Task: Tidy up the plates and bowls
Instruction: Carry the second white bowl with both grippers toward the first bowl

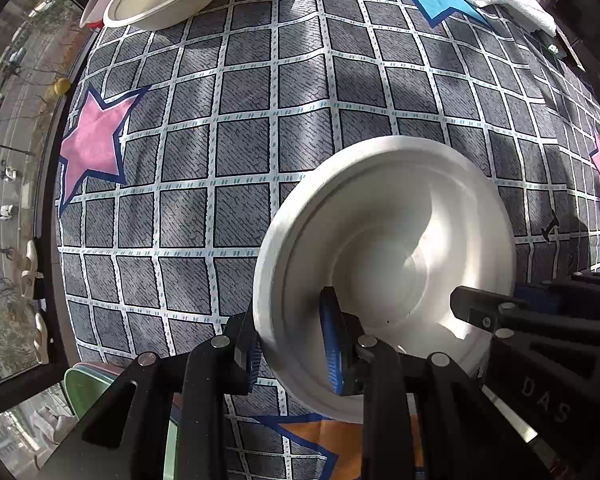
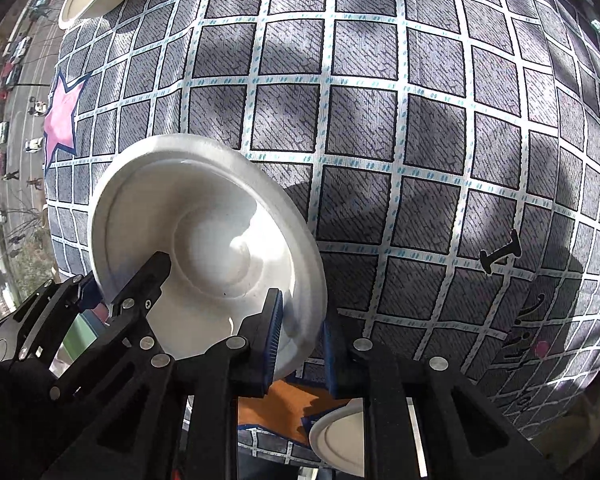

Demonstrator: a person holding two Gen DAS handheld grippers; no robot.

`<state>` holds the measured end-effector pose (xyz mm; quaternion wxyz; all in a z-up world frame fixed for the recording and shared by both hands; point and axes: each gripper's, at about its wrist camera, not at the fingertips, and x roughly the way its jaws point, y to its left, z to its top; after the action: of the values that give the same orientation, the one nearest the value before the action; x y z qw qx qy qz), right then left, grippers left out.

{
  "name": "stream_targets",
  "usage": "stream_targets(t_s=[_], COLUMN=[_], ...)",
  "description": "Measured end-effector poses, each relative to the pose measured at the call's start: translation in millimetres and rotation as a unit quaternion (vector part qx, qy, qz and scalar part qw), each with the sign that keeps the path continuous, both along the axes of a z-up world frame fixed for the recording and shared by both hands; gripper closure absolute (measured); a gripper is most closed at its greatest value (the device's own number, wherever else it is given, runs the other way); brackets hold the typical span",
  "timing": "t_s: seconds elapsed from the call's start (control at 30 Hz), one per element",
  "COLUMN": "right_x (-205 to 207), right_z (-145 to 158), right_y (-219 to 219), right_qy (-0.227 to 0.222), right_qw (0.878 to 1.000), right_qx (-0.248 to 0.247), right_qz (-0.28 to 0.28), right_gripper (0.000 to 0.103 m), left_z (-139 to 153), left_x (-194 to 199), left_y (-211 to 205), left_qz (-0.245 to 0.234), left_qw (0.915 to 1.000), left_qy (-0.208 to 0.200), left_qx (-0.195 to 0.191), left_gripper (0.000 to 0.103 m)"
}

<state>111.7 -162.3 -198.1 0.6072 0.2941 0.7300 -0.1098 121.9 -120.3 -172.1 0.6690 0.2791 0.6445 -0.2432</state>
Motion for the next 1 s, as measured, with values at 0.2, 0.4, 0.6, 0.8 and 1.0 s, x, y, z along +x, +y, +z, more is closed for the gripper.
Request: stream_targets(t_s=[0.2,0.4,0.6,0.8,1.0], right_x=[-16,-47,-61,-75,-108], right_z=[-1,14,29,54,74], right_y=[-14,-20,-29,-33,-45], right_qy=[-0.012,-0.025,-0.036,-0.048,-0.053], right_qw=[1.000,1.000,0.999,0.999,0.998], right_qx=[0.007,0.011,0.011,0.011,0.004], right_qz=[0.002,0.002,-0.001,-0.014,-0.033], right_gripper=[0.083,0.083,0.083,0.083,0.083], left_z=[8,31,52,74,86], left_x=[-5,-12,-20,-30,-51], left_y=[6,11,21,25,15], left_qz=[0.017,0.025,0.023,0.014,-0.022], left_qw=[0.9998,0.9994,0.9991,0.9986,0.9983], left_qy=[0.000,-0.007,-0.014,-0.018,-0.017], left_qx=[-0.010,-0.021,-0.033,-0.047,-0.051], left_gripper=[0.076,0.075,0.075,0.075,0.075])
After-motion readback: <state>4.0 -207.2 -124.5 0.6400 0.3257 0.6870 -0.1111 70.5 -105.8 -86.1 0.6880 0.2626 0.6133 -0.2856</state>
